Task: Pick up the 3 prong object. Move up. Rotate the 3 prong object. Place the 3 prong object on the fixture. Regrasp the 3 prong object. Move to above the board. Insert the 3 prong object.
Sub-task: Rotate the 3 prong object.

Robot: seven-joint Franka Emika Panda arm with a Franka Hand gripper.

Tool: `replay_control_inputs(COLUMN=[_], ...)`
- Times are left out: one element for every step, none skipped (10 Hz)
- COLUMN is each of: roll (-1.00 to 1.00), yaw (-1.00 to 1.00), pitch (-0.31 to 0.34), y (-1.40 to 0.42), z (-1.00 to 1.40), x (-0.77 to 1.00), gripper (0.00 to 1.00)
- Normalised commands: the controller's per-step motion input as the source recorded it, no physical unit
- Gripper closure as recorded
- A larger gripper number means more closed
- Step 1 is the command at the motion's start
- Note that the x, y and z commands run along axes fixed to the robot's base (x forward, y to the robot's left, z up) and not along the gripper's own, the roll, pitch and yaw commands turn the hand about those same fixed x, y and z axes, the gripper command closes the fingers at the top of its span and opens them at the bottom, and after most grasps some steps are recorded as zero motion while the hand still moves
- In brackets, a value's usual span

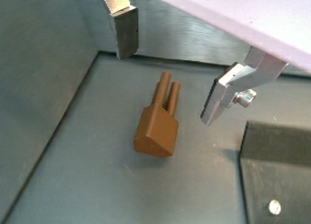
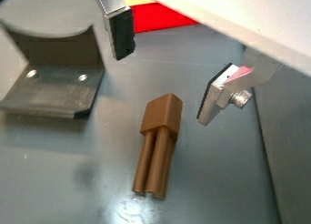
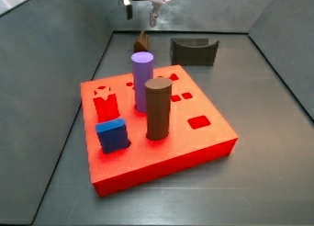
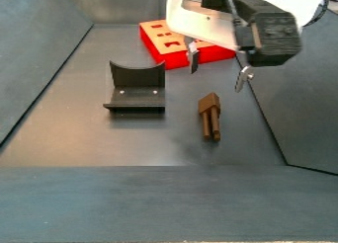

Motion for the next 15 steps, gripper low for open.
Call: replay_control_inputs(roll=[0.01,0.01,0.01,0.01,0.01,0.02,0.02,0.02,0.02,0.02,0.0,0.0,-0.01,-0.02,-0.03], yaw=[1.0,1.0,1.0,1.0,1.0,1.0,0.87,0.55,0.42,0.24,0.0,-0.02,-0.02,-0.01,0.0], pitch=[-0.03,-0.033,-0.036,-0.045,-0.051,-0.066,-0.073,-0.072,-0.071,-0.069,0.0,-0.013,-0.023,-0.029,-0.032], y=[0.0,0.0,0.0,0.0,0.0,0.0,0.0,0.0,0.0,0.0,0.0,0.0,0.0,0.0,0.0], z=[-0.03,-0.03,-0.03,-0.03,-0.03,-0.03,-0.03,-0.04,-0.04,-0.04,-1.0,-1.0,-1.0,-1.0,-1.0], x=[0.04,0.04,0.04,0.04,0.04,0.04,0.04,0.03,0.03,0.03,0.0,0.01,0.02,0.03,0.03], gripper=[0.0,0.0,0.0,0.0,0.0,0.0,0.0,0.0,0.0,0.0,0.0,0.0,0.0,0.0,0.0])
